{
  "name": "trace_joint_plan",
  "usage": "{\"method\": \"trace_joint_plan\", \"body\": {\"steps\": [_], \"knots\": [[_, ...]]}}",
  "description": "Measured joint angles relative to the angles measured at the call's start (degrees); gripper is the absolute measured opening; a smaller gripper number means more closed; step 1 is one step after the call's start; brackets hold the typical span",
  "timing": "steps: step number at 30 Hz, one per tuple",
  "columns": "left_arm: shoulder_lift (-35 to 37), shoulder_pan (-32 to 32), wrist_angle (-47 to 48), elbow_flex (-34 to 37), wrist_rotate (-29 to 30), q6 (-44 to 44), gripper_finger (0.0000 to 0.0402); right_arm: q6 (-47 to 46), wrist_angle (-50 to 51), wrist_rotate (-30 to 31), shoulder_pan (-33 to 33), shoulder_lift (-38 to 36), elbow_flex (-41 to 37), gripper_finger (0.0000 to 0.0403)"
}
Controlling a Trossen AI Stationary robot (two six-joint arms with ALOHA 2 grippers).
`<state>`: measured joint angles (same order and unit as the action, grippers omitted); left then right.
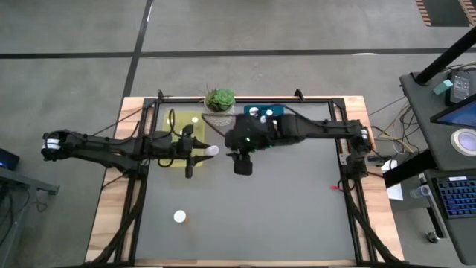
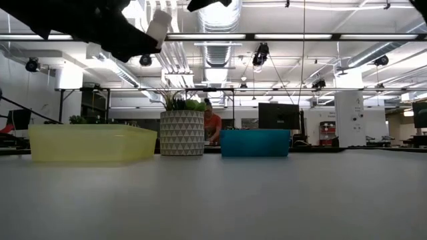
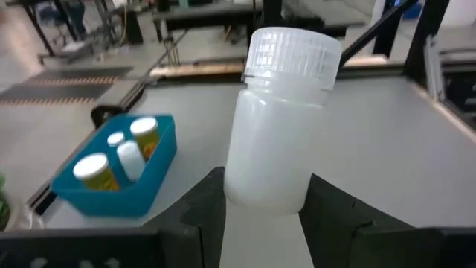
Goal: Pick and place medicine bottles into bin by pill shape (circle, oval)
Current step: Put the white tablet bottle into the yellow bin
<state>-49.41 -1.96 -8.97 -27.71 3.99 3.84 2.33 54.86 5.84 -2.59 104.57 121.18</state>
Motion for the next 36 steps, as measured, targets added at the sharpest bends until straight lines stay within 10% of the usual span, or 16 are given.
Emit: {"method": "trace_joint_plan", "body": {"steps": [20, 36], "knots": [[-3.35, 1.01, -25.50, 4.80, -6.48, -0.55, 0.0122, 9.94, -70.84, 3.75, -5.64, -17.14, -50.86, 0.0196], [-10.24, 1.10, -35.44, 4.75, -7.02, -3.60, 0.0122, 12.48, -93.97, 6.85, -4.77, -13.62, -59.03, 0.0180]]}}
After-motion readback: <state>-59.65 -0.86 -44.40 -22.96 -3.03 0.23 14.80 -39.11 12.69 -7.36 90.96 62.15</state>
